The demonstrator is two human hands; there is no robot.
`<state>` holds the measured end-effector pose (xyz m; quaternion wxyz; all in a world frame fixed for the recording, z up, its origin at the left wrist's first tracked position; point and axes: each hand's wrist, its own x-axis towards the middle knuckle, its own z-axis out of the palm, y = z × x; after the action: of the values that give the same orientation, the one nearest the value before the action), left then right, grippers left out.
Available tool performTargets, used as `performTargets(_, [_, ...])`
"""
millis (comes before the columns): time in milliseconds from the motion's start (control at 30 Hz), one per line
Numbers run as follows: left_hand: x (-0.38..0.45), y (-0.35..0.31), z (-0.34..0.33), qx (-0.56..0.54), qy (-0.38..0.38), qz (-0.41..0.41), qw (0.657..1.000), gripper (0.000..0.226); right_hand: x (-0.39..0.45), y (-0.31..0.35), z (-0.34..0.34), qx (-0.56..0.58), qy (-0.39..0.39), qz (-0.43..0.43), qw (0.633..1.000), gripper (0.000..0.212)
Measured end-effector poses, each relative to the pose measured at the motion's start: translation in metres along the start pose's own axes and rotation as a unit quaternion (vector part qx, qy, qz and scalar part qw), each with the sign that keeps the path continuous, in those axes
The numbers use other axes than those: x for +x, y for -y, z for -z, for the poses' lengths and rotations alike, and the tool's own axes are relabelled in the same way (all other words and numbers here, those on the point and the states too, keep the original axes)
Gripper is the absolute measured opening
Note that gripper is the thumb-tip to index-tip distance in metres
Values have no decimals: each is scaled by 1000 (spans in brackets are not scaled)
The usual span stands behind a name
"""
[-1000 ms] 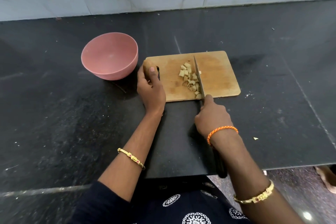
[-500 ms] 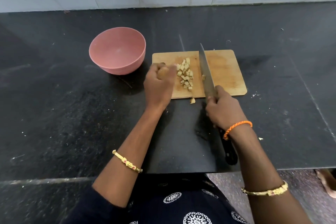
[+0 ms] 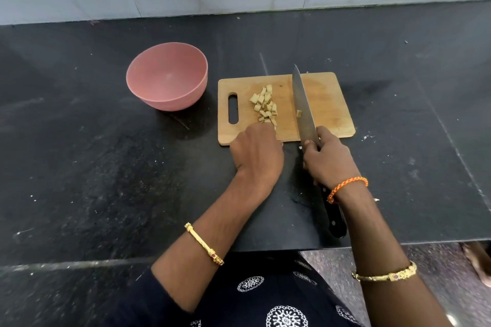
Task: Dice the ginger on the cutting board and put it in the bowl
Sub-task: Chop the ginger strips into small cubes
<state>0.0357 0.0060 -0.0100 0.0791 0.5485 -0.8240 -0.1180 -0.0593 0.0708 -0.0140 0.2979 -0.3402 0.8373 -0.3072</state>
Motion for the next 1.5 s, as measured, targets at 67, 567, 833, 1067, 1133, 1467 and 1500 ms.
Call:
performTargets(67, [-1,4,1,-3,2,13,1000,26,-1,-2,0,-2,8,1,1000,9])
performTargets(567, [2,24,20,-93,17,60,994,17,-5,-2,5,-8,28,12,1000,10])
performTargets(833, [62,35,22,-414,15,125,902,6,-4,3,2,-49,31,2,998,12])
performTargets(1067, [51,40,-9,-520,-165,173,820,25,13,28,9,-186,39,19,982,34])
performTargets(1133, [50,40,-13,-539,-197,176,800,28,14,30,10,-224,48,25,973,37])
performTargets(1467, [58,45,-4,-566,-129,185,793,18,-1,16,3,-73,18,67,995,29])
performTargets(1500, [61,43,1,-571,-90,178,796,18,0,14,4,-10,39,55,998,26])
